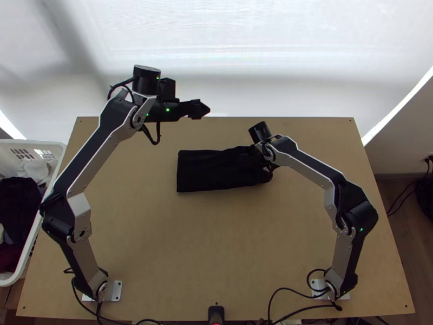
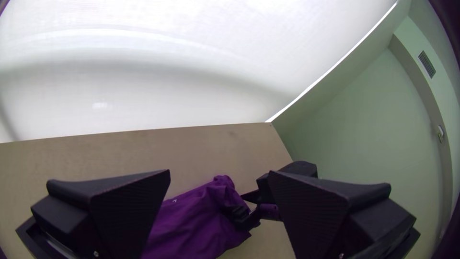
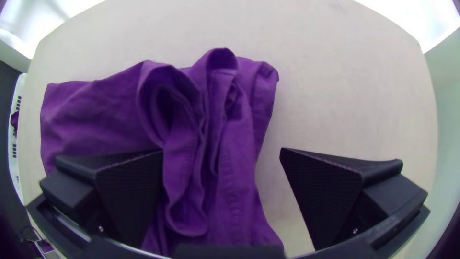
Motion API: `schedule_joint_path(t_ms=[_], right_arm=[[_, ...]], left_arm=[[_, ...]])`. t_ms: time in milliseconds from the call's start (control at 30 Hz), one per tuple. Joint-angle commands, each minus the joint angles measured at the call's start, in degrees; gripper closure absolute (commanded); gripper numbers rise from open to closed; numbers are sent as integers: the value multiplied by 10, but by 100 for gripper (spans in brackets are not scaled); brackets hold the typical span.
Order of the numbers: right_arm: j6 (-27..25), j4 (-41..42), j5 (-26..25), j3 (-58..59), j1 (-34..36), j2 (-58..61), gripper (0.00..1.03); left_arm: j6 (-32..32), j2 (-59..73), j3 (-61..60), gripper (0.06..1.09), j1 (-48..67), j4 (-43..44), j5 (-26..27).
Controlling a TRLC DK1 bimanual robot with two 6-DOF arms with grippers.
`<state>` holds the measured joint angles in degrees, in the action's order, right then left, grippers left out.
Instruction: Fold the t-shirt
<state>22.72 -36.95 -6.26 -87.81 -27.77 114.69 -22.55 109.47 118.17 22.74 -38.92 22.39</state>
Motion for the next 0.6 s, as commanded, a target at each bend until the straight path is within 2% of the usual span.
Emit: schedule_joint_path(t_ms=[0,133,200,400,467,567], right_arm=[[22,-1,34,3,19,16,4],[45,7,113,4,32,16,4],[53,12,140,4,39,17,10],[91,17,228,-3,54,34,12],[100,17,238,-9,60,47,16],[105,17,252,-14,67,62,16]], left_arm=[[-6,-19,-8,9,-2,2,-2],[-7,-16,-7,9,-2,3,-2],[-7,-15,-7,9,-2,3,-2],[-7,-15,-8,9,-2,3,-2],[-7,-16,-8,9,-2,3,-2],[-8,-16,-9,9,-3,3,-2]])
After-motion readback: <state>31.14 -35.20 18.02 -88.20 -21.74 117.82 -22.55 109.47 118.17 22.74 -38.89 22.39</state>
